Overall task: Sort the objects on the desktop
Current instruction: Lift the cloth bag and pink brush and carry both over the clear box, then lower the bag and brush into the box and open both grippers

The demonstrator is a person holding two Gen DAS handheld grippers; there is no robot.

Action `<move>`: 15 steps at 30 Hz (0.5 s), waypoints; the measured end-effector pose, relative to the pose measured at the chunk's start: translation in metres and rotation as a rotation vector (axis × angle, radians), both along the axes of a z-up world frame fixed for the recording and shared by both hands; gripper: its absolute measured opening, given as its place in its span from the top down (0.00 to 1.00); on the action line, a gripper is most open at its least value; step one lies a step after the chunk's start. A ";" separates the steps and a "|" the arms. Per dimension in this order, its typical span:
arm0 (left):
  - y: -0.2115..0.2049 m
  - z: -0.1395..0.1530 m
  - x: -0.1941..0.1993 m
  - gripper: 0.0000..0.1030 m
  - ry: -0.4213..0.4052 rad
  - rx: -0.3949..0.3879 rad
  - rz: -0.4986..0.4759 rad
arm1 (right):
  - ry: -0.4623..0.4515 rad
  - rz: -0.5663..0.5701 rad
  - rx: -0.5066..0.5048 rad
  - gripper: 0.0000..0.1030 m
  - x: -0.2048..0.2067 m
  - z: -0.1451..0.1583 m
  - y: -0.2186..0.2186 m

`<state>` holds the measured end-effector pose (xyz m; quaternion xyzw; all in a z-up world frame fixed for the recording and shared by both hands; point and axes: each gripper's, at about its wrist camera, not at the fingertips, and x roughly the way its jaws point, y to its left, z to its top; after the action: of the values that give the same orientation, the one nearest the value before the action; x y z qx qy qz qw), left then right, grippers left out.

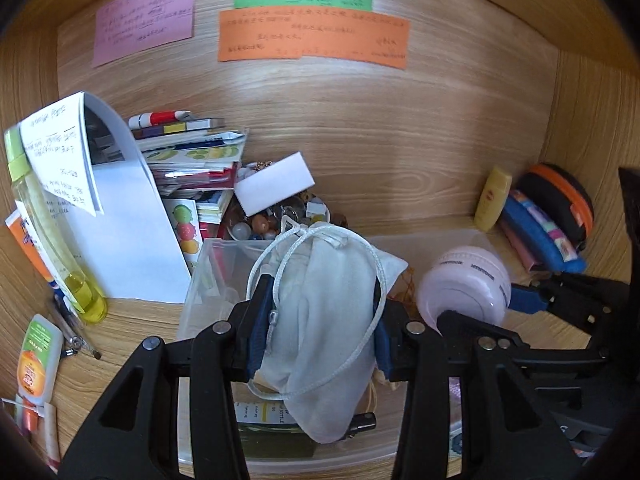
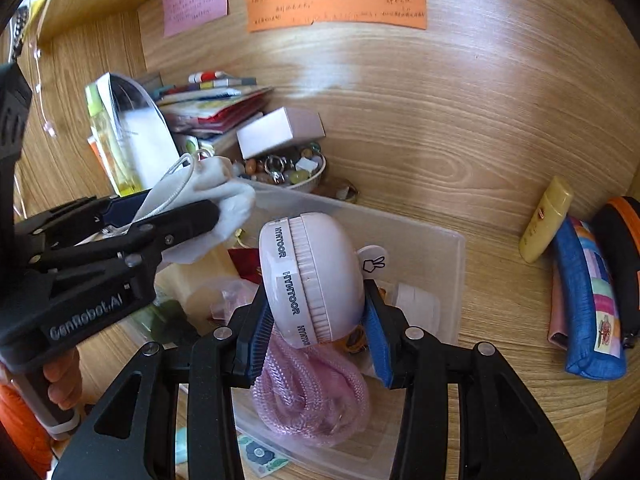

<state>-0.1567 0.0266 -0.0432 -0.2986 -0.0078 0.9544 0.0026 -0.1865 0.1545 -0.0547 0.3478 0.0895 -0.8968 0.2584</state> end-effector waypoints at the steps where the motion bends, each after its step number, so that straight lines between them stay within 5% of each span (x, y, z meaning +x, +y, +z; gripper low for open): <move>1: 0.003 -0.002 0.000 0.58 0.008 -0.026 0.002 | 0.005 -0.004 0.011 0.62 0.000 -0.001 -0.001; 11: 0.014 -0.012 -0.006 0.47 0.018 -0.122 -0.033 | 0.020 -0.022 0.075 0.62 -0.003 -0.013 -0.007; 15: 0.011 -0.013 -0.006 0.31 0.007 -0.105 -0.035 | 0.033 -0.027 0.090 0.62 -0.003 -0.016 -0.009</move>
<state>-0.1628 0.0374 -0.0562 -0.2950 0.0477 0.9543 0.0035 -0.1896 0.1452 -0.0704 0.3454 0.1292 -0.9009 0.2289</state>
